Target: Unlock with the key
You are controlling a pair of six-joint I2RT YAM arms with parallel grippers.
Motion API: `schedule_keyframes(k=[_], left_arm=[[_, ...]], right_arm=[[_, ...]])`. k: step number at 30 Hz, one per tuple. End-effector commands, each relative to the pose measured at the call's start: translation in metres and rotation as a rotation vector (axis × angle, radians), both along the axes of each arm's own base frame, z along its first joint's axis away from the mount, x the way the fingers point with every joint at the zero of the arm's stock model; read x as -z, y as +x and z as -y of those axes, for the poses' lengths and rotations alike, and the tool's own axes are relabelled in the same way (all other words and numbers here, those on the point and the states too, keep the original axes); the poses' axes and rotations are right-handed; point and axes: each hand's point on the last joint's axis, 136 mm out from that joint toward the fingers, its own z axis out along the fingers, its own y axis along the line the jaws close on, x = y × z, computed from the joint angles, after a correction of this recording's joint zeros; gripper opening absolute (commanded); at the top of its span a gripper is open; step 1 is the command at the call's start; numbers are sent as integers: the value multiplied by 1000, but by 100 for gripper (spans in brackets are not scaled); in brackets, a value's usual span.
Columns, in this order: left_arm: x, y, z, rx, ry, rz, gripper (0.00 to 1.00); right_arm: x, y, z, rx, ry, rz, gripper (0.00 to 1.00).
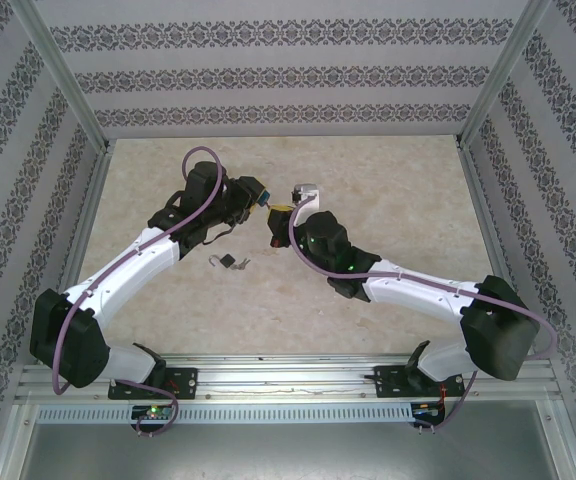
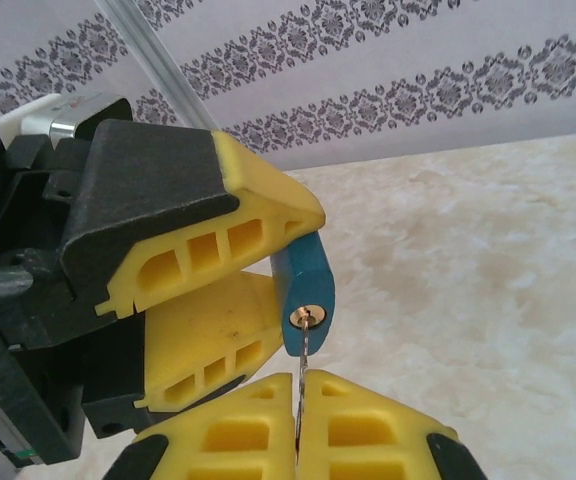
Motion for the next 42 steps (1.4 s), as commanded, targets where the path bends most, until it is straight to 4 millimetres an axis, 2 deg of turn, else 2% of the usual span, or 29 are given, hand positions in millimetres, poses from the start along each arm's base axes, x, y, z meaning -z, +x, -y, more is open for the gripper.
schedule_keyframes(k=[1,5,9,13,23,28,31,35,38,39,42], left_arm=[[-13,-19,28,128,-68,-7,33],[-13,-18,28,128,-67,-3,33],[-12,-18,28,129,-61,-5,31],[-9,-19,28,131,-64,-11,31],[-11,-19,30,138,-68,-8,31],[-10,-19,29,137,-71,-9,31],[-10,-19,30,141,-74,-10,31],[-10,-19,30,138,-75,-9,31],[-10,-19,30,138,-77,-9,31],[-11,-19,30,137,-77,-9,31],[-10,-19,29,136,-75,-12,31]], right_arm=[[-47,-11,-22,-78,56,139,0],[-51,-8,-18,-91,188,74,0],[-65,-3,-13,-118,366,14,0],[-77,-3,-10,-121,380,39,0],[-61,1,-23,-159,331,54,0],[-63,6,-16,-169,460,9,0],[-68,5,-14,-170,449,28,0],[-68,-6,-22,-162,275,127,0],[-65,-7,-22,-146,210,171,0],[-58,-7,-21,-142,188,161,0],[-58,-10,-23,-152,161,184,0]])
